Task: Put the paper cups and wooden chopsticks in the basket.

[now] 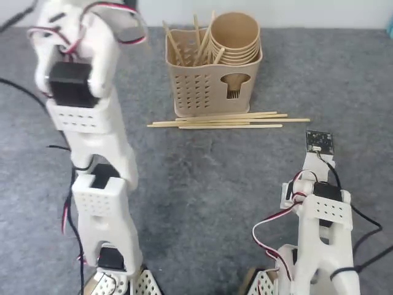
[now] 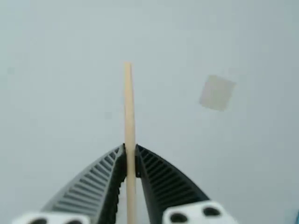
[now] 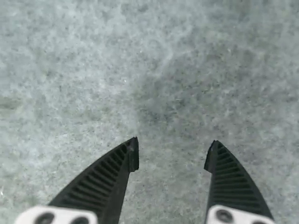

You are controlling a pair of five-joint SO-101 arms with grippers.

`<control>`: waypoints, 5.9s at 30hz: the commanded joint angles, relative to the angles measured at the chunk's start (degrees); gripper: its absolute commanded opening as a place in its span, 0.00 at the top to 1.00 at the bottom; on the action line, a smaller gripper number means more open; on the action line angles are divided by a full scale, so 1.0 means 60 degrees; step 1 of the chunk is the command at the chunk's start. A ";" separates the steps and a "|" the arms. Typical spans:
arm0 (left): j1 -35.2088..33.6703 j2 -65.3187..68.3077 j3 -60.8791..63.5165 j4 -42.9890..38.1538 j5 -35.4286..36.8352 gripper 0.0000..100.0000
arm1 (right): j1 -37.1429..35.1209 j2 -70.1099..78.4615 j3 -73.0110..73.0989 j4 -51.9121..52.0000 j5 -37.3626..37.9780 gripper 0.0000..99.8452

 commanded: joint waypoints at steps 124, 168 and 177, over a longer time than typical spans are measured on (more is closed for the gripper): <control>-0.2330 -0.8747 2.3055 -0.4220 0.1128 0.97 | -0.1326 1.1744 -1.2791 -0.4198 -0.4703 0.97; -0.2183 -0.8601 2.4007 -0.5685 0.1084 0.99 | -0.3919 0.8886 -0.9714 0.2278 -0.4469 0.99; -0.2198 -0.8601 2.4022 -0.5685 0.1084 0.99 | -0.4168 0.3846 -0.5626 0.0608 -0.3810 0.99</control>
